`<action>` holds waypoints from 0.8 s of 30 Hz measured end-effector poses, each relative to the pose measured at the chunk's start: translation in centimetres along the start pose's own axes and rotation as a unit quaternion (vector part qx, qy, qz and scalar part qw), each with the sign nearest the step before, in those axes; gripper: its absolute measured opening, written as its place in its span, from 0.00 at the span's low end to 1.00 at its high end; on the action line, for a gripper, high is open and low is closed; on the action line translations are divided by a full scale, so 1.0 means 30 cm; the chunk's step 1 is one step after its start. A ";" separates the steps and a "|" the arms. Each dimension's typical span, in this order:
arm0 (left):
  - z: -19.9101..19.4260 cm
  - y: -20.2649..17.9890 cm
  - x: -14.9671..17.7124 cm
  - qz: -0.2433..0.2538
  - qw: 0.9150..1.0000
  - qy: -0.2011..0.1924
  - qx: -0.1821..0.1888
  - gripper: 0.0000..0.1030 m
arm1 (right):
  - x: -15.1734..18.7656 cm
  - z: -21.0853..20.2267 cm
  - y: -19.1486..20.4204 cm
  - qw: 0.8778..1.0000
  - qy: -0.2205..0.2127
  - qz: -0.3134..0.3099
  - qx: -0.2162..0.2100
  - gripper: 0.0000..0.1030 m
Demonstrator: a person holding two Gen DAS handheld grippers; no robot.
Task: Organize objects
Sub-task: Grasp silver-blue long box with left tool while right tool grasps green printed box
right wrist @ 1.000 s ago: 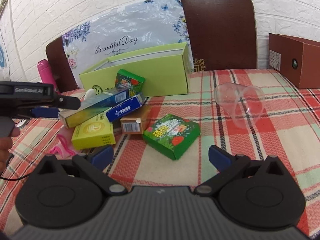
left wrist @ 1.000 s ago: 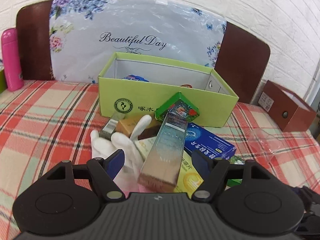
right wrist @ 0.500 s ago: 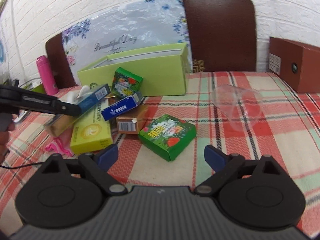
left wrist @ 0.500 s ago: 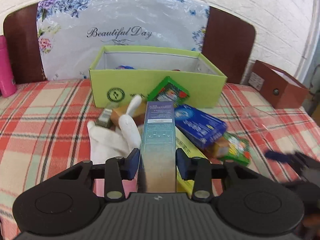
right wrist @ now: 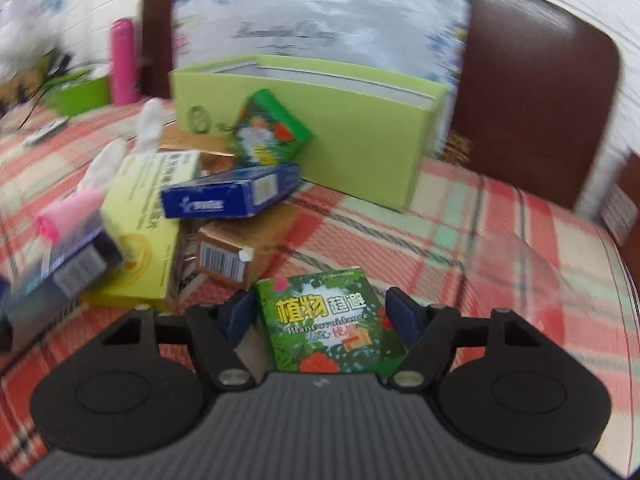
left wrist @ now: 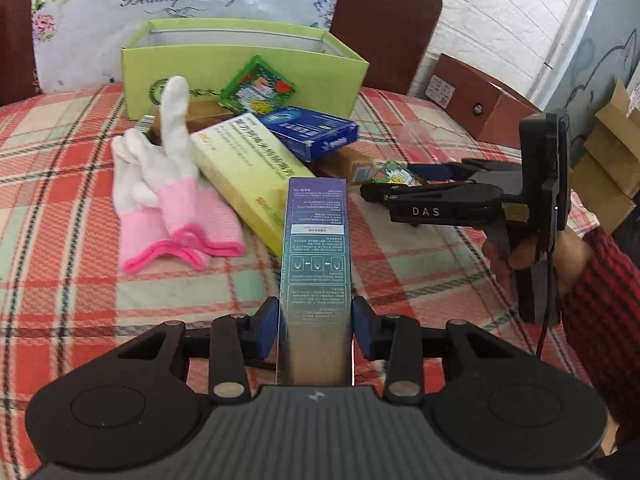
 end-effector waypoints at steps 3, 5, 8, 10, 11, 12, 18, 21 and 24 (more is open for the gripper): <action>0.029 -0.032 0.002 0.012 1.000 0.009 0.007 0.40 | 0.034 -0.062 -0.015 0.997 0.028 0.051 0.042 0.68; 0.048 -0.044 0.002 0.011 1.000 0.009 0.009 0.41 | 0.072 -0.108 -0.011 0.995 0.038 0.078 0.042 0.69; 0.078 -0.053 -0.004 0.005 1.000 0.009 0.002 0.44 | 0.127 -0.177 0.010 0.994 0.036 0.099 0.029 0.70; 0.099 -0.054 -0.011 -0.003 1.000 0.010 -0.001 0.46 | 0.159 -0.216 0.019 0.994 0.033 0.104 0.020 0.70; 0.107 -0.056 -0.015 -0.005 1.000 0.011 -0.004 0.46 | 0.170 -0.229 0.021 0.994 0.033 0.102 0.018 0.70; 0.115 -0.058 -0.019 -0.004 1.000 0.011 -0.006 0.47 | 0.177 -0.242 0.021 0.995 0.031 0.098 0.019 0.71; 0.153 -0.079 -0.033 0.019 1.000 0.011 -0.017 0.47 | 0.190 -0.288 0.003 0.996 0.013 0.088 0.026 0.72; 0.159 -0.084 -0.028 0.028 0.999 0.008 -0.022 0.49 | 0.189 -0.281 0.000 0.996 0.011 0.091 0.022 0.72; 0.166 -0.085 -0.029 0.030 0.999 0.005 -0.025 0.49 | 0.194 -0.267 0.009 0.996 0.009 0.086 0.019 0.70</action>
Point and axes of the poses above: each gripper's, at about its wrist camera, not at the fingertips, and z roughly the way its jaws point, y to its left, x to its underside, the point moved 2 cm from there along z, roughly the way its jaws point, and after that the axes turned 11 degrees about x, right-handed, at the moved point
